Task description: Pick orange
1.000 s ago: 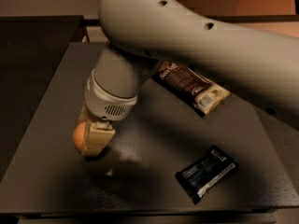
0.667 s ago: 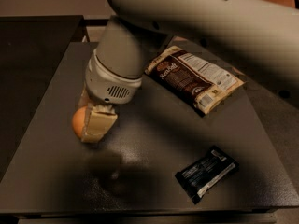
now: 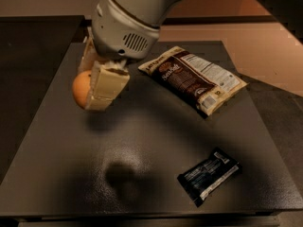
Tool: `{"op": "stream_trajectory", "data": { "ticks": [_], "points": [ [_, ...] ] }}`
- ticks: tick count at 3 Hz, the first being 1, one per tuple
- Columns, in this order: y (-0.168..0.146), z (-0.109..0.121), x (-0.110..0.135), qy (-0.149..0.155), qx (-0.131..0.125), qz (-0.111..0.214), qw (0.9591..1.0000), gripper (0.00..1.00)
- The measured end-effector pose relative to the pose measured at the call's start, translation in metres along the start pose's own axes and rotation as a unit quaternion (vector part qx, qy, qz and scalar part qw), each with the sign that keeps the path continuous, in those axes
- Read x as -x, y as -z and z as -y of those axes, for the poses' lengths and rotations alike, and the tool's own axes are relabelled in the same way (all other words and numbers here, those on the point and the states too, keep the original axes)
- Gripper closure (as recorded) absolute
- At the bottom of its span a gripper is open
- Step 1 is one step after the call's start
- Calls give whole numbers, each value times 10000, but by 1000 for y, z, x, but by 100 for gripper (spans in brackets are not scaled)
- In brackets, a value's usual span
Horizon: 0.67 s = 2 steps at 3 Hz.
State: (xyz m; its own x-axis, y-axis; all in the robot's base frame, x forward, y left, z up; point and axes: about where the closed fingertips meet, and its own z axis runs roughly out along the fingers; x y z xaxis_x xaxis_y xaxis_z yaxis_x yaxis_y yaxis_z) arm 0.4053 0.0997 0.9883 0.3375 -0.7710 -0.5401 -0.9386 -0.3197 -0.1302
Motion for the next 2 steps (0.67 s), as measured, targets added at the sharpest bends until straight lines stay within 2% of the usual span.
{"op": "stream_trajectory", "data": {
  "ticks": [1, 2],
  "points": [
    [22, 2, 7, 232, -14, 48, 9997, 100],
    [22, 2, 7, 233, -15, 48, 9997, 100]
  ]
}}
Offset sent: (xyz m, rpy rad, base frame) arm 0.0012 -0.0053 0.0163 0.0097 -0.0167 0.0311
